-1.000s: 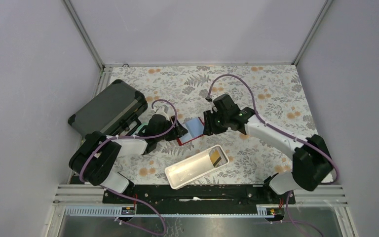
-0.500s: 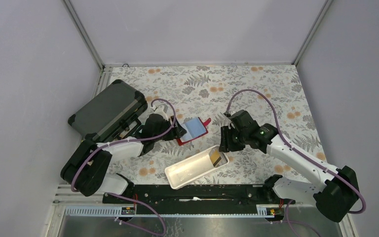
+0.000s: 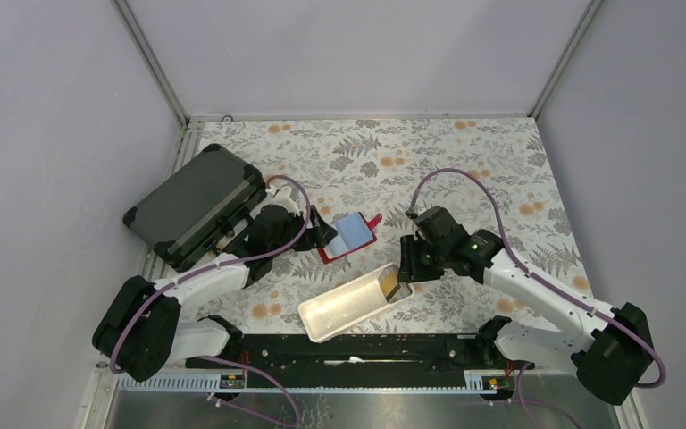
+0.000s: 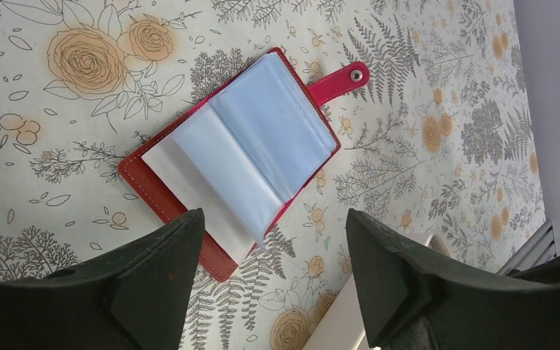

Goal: Put the credit cards into the card holder
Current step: Pick up the credit card from the storage box, then insert the credit card into the card holder.

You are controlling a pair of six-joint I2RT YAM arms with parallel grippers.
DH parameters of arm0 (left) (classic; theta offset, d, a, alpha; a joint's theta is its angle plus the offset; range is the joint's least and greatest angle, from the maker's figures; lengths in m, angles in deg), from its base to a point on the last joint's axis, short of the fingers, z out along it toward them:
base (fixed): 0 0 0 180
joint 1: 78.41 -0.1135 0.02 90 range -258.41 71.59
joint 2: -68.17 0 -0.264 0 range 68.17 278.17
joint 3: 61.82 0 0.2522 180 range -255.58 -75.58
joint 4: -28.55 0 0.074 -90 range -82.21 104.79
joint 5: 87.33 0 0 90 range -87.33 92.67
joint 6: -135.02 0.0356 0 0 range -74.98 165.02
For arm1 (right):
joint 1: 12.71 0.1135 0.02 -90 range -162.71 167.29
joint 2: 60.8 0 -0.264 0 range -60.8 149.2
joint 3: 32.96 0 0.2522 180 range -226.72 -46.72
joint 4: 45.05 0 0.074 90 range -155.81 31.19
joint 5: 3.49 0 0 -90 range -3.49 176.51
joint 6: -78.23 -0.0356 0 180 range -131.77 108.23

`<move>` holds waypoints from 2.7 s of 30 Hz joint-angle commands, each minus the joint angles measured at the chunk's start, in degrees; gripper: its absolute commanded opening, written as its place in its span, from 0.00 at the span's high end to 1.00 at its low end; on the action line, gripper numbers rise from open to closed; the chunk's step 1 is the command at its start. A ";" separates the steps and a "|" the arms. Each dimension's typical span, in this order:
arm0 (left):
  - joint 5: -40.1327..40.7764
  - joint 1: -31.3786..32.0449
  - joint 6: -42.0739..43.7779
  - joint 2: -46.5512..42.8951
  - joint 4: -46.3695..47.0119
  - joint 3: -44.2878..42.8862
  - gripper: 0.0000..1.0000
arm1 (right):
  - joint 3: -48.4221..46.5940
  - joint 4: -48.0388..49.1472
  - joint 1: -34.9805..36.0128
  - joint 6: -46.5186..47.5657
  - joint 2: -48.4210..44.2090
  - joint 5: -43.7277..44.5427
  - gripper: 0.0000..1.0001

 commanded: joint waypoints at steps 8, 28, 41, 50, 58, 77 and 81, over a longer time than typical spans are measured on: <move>1.83 0.07 1.77 -4.66 -2.37 -1.19 0.25 | -0.08 3.64 3.76 -0.23 5.03 1.96 0.60; 2.13 0.00 3.34 -8.34 -4.81 -1.54 0.22 | 0.01 4.83 4.69 0.35 7.57 3.33 0.98; -13.08 0.12 7.66 -17.62 -15.41 -9.09 0.20 | -19.25 -7.85 4.69 13.21 7.52 2.19 1.00; -38.77 1.36 9.01 -18.15 -12.75 -10.59 0.13 | -25.62 -5.12 4.70 20.98 11.85 -29.57 1.00; -47.29 4.68 8.61 -17.09 -13.60 -11.16 0.33 | -25.79 -2.64 4.73 21.87 12.19 -42.83 1.00; -54.91 7.75 7.32 -17.90 -14.41 -11.56 0.82 | -26.64 -1.27 4.69 22.14 14.94 -46.35 1.00; -54.22 8.15 6.54 -18.70 -13.09 -11.14 1.00 | -25.97 0.18 4.69 21.23 14.39 -44.85 0.88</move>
